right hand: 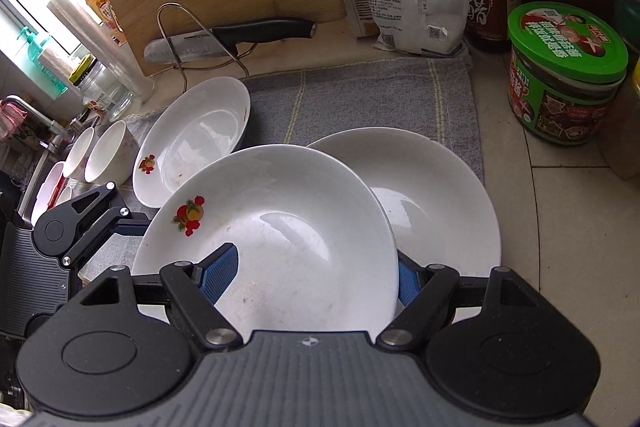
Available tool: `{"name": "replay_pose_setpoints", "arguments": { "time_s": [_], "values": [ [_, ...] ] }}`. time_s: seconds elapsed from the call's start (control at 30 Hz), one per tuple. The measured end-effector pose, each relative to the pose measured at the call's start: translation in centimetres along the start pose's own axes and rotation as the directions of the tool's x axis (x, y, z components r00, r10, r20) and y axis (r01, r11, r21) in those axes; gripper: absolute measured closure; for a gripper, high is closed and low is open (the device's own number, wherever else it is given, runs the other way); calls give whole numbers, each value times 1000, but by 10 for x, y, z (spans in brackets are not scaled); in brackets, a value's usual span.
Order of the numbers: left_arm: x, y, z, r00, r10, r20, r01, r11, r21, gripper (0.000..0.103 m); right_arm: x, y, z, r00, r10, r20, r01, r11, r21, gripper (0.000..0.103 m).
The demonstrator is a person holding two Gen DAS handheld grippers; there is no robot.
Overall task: Organize plates and bowls
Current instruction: 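Carry the plate toward the plate by the green jar with both tools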
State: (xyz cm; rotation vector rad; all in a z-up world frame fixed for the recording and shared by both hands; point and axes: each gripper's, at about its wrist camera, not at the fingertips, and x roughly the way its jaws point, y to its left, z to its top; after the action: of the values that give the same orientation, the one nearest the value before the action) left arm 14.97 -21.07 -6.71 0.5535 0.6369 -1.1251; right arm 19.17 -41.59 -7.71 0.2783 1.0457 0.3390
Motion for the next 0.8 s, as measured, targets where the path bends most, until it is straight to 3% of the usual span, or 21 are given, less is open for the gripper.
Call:
{"name": "replay_pose_setpoints", "arguments": {
  "time_s": [0.8],
  "values": [
    [25,5,12,1000,4,-30,-4,1000,-1,4,16,-32,7,1000,-2,-7,3,999,51,19]
  ]
}}
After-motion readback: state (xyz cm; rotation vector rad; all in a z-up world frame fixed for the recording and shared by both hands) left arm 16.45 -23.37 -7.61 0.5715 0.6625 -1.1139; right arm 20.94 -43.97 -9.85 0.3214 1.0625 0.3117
